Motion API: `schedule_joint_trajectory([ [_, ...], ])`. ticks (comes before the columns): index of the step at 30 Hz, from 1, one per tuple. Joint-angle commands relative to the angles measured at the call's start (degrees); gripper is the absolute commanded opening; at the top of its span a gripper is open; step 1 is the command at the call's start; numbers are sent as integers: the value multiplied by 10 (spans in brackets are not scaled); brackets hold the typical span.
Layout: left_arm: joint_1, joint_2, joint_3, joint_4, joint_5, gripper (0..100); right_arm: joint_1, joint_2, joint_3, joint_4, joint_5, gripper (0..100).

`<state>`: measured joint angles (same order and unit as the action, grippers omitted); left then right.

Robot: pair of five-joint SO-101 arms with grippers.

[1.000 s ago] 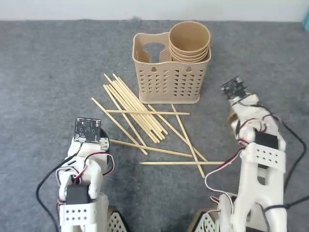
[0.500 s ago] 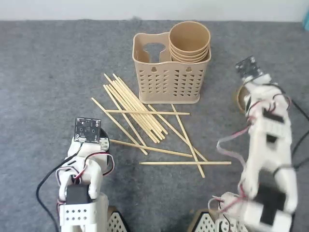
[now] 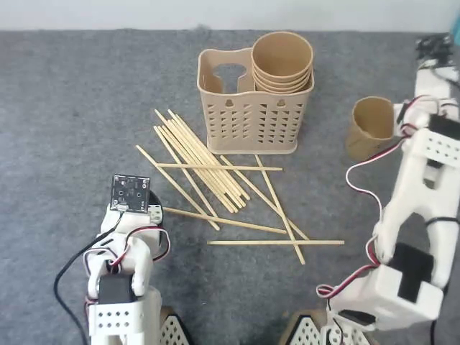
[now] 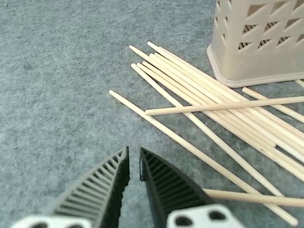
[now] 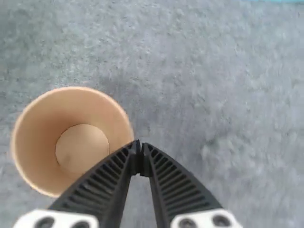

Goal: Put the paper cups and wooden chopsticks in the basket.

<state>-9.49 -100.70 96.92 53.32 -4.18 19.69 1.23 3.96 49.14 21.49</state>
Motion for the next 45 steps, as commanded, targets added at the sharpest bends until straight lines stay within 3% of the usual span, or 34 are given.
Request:
schedule_joint_trajectory([
  [1,-3,-9,-2,-9,-6,36,22,-69,-52,61,-20,40],
  [6,-3,-9,-2,-10,-6,36,23,-33,-42,74,-21,172],
  [21,-3,-9,-2,-10,-6,36,11,58,-46,14,-65,155],
  [26,-3,-9,-2,-10,-6,36,15,27,-47,26,-73,155],
  [31,-3,-9,-2,-14,-6,36,8,-50,-46,81,-146,155],
  [36,-3,-9,-2,-15,-6,36,-20,-69,-45,109,-163,155],
  [45,-3,-9,-2,-14,-6,36,-22,57,-47,41,-163,155],
])
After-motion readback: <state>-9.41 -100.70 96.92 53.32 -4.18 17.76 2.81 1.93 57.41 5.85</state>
